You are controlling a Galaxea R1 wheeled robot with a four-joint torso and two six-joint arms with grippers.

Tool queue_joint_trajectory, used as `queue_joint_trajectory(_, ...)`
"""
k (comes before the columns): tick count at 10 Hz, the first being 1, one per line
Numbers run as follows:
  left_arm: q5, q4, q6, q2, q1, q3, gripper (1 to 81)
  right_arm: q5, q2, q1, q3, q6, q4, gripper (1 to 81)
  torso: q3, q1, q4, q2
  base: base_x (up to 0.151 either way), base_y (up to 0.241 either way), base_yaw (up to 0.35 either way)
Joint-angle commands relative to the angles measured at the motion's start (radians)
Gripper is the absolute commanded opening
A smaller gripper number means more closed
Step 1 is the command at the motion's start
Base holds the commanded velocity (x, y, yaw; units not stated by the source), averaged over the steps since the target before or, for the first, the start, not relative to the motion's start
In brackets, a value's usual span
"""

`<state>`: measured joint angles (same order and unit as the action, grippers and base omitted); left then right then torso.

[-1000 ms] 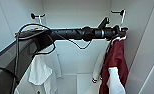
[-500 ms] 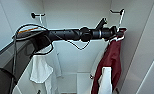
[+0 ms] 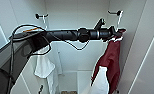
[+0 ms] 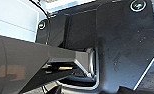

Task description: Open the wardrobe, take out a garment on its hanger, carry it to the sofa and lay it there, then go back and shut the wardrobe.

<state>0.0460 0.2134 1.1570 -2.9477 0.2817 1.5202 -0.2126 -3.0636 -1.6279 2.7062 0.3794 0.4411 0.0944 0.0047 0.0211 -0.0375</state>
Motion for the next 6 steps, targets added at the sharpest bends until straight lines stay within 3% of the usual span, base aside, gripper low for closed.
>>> queue_joint_trajectory(1, -0.101, 0.035, -0.019, 0.022, 0.179, -0.012, 1.0, 0.041, -0.006, 0.029, -0.010, 0.000, -0.007, 81.1, 0.000, 0.000, 0.000, 0.000, -0.088, 0.000, 0.000)
queue_joint_trajectory(6, -0.103, 0.041, -0.019, 0.065, 0.156, -0.069, 1.0, 0.041, -0.008, 0.033, -0.010, -0.002, -0.005, 81.1, 0.000, -0.001, 0.000, 0.000, -0.088, 0.000, 0.000)
